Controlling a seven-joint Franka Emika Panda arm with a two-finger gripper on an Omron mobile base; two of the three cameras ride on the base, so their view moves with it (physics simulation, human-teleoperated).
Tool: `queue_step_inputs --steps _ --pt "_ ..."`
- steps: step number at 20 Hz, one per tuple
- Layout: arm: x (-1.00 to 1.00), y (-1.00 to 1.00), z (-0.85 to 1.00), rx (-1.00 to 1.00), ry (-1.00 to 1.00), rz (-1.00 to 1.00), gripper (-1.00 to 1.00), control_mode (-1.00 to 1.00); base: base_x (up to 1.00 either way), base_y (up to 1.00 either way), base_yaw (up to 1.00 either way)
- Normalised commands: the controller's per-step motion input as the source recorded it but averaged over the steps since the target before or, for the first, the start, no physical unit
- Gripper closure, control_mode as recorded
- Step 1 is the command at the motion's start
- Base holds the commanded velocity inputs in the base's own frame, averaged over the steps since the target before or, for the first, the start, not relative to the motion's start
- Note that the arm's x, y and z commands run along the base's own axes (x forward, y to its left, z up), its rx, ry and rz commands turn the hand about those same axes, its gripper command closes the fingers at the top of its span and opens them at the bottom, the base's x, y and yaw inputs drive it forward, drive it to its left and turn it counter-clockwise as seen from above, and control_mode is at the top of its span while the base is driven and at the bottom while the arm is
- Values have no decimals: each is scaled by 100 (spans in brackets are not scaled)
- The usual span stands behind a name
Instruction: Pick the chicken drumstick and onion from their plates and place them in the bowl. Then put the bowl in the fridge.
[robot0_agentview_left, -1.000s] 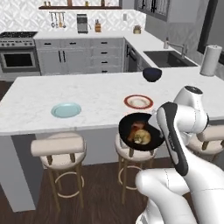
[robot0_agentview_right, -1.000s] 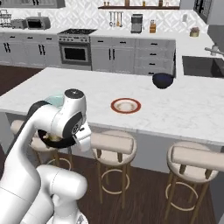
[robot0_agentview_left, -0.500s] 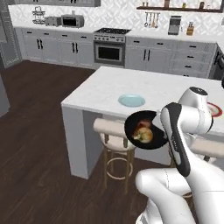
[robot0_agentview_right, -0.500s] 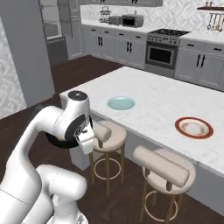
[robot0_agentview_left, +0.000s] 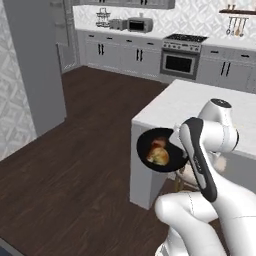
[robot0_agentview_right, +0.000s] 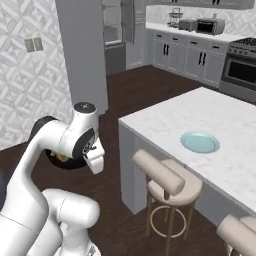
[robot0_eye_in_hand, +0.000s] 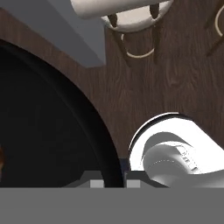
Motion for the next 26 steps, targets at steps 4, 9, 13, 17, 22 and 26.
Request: queue_step_inputs --steps 4,9,13,17,22,26 --pt "0 0 0 0 0 0 100 100 100 99 0" --pt "0 0 0 0 0 0 100 100 100 96 -5" --pt "0 0 0 0 0 0 100 100 100 91 -9" --pt "0 0 0 0 0 0 100 100 100 89 -13" --pt "0 0 0 0 0 0 100 100 100 81 -22" --pt "0 0 0 0 0 0 100 100 100 40 -27"
